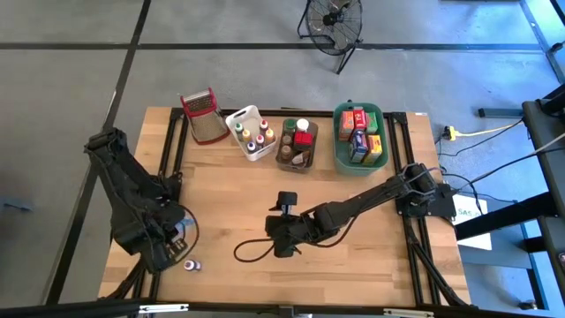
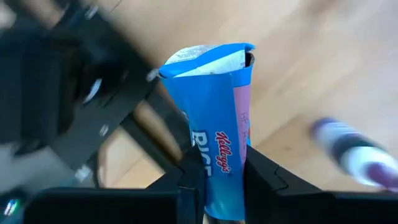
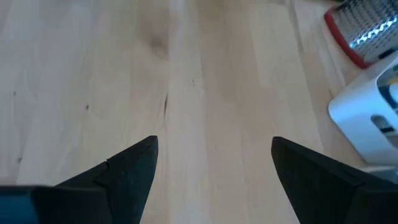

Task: Pick & Place Kitchen Items
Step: Put the light blue cereal box into the green bin

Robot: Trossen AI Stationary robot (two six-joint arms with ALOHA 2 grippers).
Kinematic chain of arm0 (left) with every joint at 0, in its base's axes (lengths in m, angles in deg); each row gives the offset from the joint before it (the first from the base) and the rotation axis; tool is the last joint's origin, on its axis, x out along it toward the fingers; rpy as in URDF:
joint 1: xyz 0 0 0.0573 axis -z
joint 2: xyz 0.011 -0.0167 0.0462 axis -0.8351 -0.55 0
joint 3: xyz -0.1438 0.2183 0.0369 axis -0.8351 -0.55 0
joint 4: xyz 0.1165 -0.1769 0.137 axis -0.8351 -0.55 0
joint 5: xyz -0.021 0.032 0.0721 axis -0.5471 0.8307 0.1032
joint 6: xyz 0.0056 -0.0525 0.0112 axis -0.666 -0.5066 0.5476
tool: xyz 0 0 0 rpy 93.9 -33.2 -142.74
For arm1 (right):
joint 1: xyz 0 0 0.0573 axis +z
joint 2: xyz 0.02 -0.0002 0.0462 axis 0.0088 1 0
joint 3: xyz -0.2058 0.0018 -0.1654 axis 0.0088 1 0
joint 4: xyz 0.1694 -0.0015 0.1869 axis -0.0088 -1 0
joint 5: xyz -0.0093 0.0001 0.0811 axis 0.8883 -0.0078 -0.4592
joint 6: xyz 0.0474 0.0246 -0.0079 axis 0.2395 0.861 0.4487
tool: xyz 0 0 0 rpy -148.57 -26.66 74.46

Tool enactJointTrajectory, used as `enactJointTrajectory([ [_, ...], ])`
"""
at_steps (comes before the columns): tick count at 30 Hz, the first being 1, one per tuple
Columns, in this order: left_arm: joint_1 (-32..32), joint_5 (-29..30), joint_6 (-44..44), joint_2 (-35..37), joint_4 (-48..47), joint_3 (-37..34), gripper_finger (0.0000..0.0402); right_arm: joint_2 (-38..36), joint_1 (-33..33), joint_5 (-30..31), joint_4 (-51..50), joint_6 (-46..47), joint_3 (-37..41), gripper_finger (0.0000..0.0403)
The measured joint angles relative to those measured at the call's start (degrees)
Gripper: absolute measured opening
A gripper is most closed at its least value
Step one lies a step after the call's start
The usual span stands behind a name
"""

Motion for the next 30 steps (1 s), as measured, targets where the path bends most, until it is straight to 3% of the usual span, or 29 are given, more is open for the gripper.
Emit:
enactJointTrajectory([
  [9,-11.4,11.2,23.2,0.6,0.4,5.4,0.0061,0.0,0.0,9.1,0.6,-4.1,-0.6,0.0317],
  [20,-27.1,24.0,56.0,0.6,1.2,6.5,0.0061,0.0,0.9,14.2,0.2,-14.0,-1.1,0.0317],
  [24,-29.8,29.2,70.3,0.6,9.7,6.5,0.0061,0.0,0.9,16.4,1.5,-17.6,-1.1,0.0317],
  [30,-31.3,29.5,87.9,0.5,22.7,6.5,0.0061,0.0,0.3,19.8,3.8,-19.7,-1.1,0.0317],
])
